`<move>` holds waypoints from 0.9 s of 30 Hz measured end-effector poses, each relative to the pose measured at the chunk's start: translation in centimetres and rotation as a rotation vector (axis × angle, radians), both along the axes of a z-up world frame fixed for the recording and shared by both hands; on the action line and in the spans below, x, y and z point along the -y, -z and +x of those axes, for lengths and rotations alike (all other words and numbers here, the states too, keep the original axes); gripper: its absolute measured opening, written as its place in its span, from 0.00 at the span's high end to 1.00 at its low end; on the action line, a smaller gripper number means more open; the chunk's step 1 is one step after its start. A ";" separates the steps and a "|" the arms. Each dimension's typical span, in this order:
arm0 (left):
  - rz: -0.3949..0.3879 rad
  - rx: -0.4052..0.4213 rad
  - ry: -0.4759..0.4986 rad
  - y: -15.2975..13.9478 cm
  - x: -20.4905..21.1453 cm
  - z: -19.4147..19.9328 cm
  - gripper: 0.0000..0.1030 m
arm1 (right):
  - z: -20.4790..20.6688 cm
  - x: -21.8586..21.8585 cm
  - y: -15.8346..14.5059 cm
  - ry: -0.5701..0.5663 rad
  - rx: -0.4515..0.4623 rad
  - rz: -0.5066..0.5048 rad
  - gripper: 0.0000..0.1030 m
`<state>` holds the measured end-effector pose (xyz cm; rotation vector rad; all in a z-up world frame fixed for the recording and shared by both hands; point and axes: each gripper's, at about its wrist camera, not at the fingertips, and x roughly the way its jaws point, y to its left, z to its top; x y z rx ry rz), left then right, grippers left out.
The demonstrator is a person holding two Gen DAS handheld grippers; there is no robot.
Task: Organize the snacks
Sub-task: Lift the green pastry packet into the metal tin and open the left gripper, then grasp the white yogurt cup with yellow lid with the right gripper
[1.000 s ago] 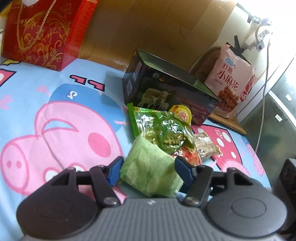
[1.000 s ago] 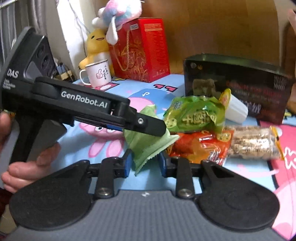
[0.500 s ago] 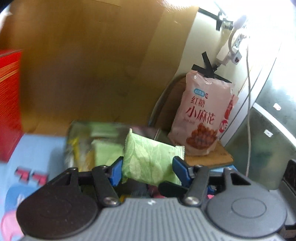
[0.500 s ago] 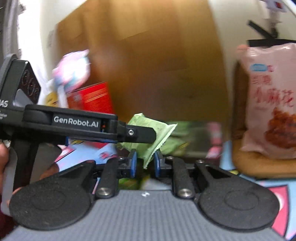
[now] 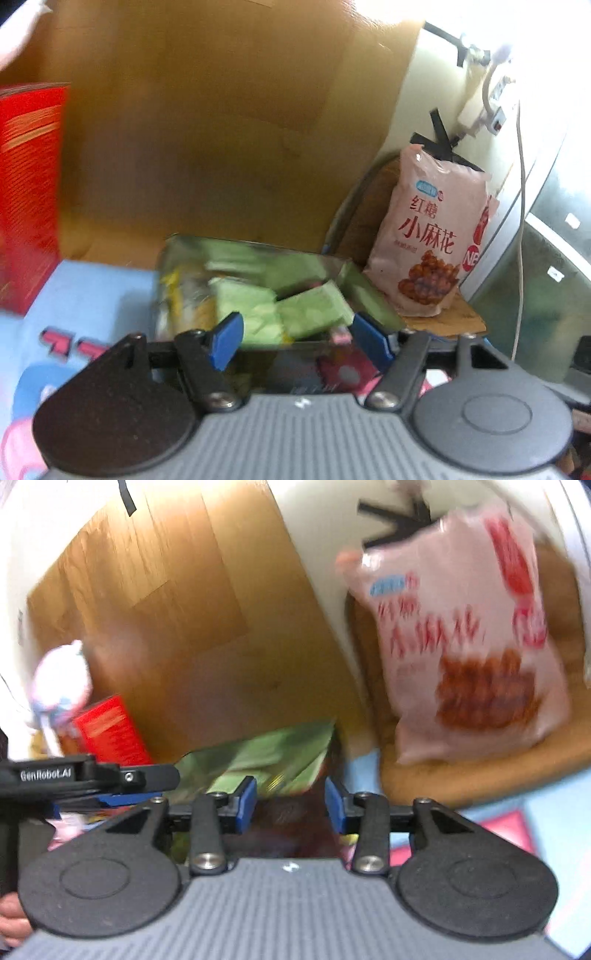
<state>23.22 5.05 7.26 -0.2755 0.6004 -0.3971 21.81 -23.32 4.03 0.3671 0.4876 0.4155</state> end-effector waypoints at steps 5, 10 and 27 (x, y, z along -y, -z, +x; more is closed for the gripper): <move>-0.039 -0.046 -0.070 1.4 -3.3 -3.7 0.30 | 0.6 -2.5 2.1 -0.136 -0.164 0.072 0.41; -0.003 -0.090 -0.134 2.8 -4.6 -6.1 0.30 | 1.2 -5.7 3.0 -0.166 -0.196 0.053 0.20; -0.045 -0.161 -0.055 3.9 -5.4 -12.6 0.30 | -11.2 -4.9 3.4 -0.279 -0.060 -0.166 0.53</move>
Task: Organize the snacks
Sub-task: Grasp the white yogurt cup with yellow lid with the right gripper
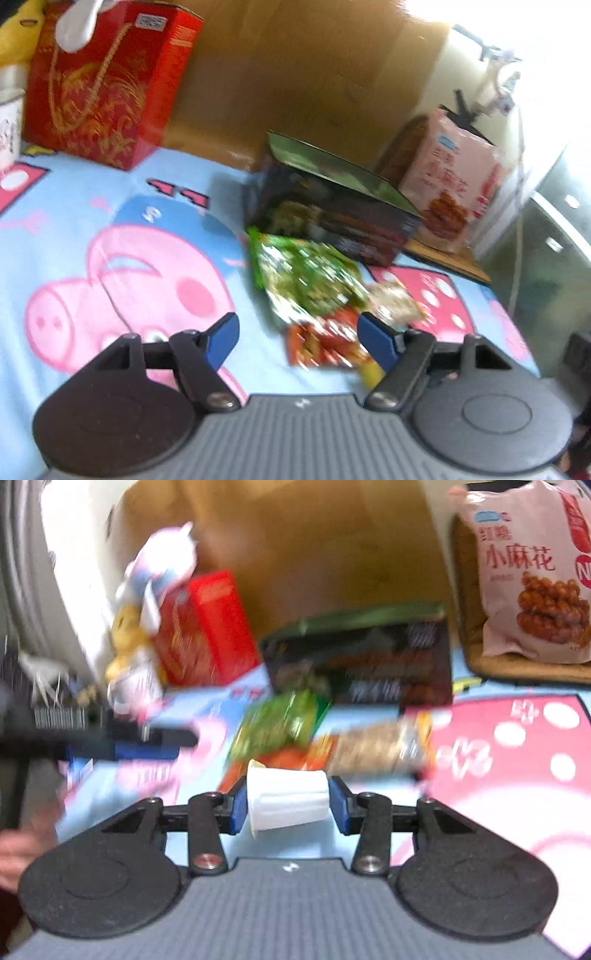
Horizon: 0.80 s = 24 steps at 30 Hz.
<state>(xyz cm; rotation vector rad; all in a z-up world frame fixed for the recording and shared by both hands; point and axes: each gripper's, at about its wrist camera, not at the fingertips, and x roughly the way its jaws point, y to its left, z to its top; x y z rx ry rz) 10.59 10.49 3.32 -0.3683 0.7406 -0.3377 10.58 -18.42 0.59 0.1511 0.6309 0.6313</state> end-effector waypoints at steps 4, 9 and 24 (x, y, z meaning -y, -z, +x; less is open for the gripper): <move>-0.030 -0.018 0.066 0.5 1.2 -1.6 0.29 | -2.3 -1.7 0.6 -0.039 0.038 -0.068 0.51; -0.020 -0.045 0.103 1.4 2.9 -2.7 0.29 | -3.7 -2.7 0.6 -0.078 0.066 -0.109 0.35; 0.093 -0.018 0.162 2.3 7.2 -5.0 0.35 | -6.0 -2.1 0.8 -0.073 0.073 -0.133 0.27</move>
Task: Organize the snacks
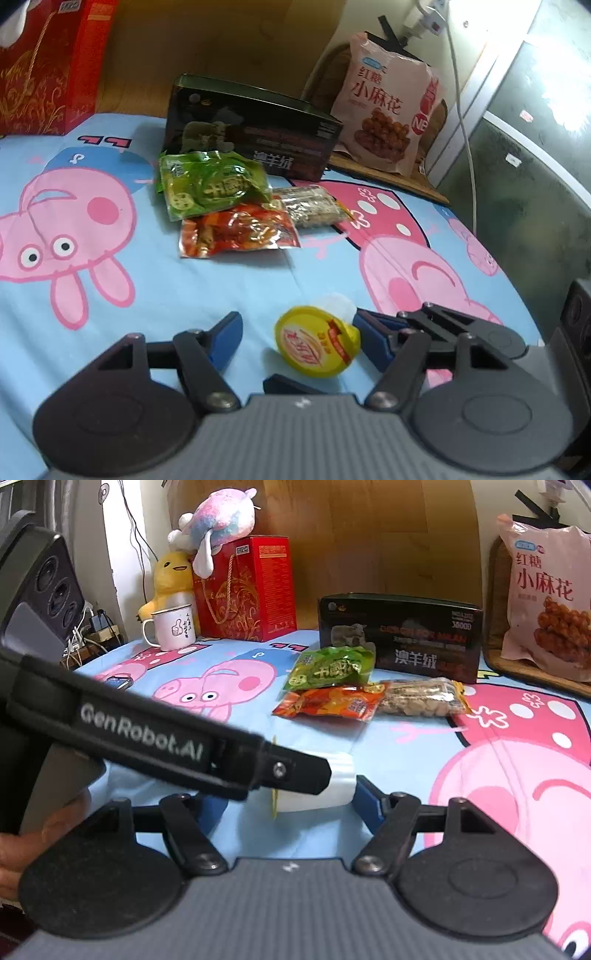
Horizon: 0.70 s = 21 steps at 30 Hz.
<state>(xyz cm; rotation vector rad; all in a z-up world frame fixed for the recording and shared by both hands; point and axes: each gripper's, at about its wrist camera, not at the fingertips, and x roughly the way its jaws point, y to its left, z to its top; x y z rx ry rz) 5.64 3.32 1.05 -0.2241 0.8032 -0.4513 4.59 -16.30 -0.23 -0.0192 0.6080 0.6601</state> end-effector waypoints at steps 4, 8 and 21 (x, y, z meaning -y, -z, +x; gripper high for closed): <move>0.030 0.012 -0.011 -0.1 0.6 -0.4 0.35 | -0.2 0.3 0.0 0.016 0.000 0.002 0.27; 0.066 0.017 -0.020 -0.2 1.3 -0.8 0.35 | -0.5 0.2 0.0 0.029 0.007 -0.007 0.27; 0.122 0.016 -0.044 -0.3 2.1 -1.6 0.35 | -0.9 0.7 0.0 0.068 0.009 0.003 0.27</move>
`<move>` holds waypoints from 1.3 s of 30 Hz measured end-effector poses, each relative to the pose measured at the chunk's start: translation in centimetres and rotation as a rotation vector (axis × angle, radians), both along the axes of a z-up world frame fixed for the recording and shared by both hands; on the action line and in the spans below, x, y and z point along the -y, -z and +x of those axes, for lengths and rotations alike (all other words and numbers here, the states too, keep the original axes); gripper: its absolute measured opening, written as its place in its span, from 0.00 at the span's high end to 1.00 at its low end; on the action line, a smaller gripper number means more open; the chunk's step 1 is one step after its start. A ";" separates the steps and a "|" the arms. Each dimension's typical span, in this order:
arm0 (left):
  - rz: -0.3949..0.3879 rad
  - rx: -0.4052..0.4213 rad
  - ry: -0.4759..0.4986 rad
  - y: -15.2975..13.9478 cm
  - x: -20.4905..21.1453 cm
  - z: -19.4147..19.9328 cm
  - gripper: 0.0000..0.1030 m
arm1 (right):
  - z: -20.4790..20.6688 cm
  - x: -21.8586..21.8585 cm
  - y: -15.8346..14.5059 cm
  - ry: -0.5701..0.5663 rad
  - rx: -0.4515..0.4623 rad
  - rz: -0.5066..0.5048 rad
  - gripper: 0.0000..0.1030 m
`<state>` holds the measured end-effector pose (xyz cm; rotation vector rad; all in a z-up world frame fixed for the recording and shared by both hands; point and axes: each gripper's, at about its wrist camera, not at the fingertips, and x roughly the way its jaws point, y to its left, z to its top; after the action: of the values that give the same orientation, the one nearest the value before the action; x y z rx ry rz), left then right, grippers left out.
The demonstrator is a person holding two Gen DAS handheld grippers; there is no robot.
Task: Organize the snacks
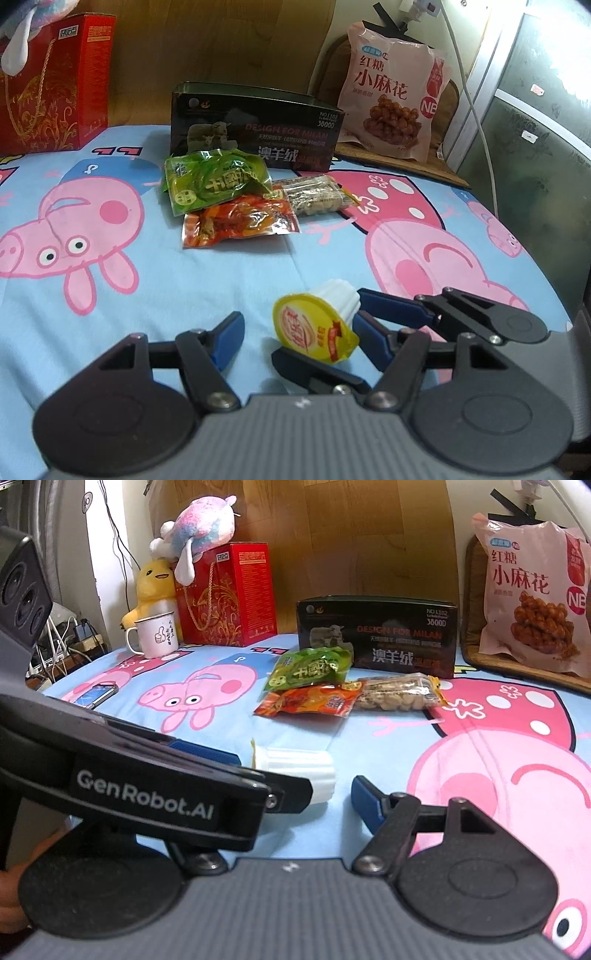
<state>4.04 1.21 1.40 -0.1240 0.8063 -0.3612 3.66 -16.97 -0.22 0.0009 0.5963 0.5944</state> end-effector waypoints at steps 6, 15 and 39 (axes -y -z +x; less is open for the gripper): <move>0.003 -0.001 0.001 0.0 0.0 0.0 0.35 | 0.0 0.0 0.0 -0.002 0.000 -0.002 0.27; -0.026 -0.007 0.024 0.0 -0.3 -0.2 0.49 | -0.3 -0.3 0.0 -0.019 0.022 -0.031 0.53; -0.053 0.165 -0.008 -7.5 2.7 21.5 0.49 | 18.9 -1.1 -5.4 0.119 0.300 -0.051 0.51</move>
<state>25.54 -1.48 8.90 -0.1453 0.6334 -0.3801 22.56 -15.90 5.13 -0.0983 0.3170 0.4527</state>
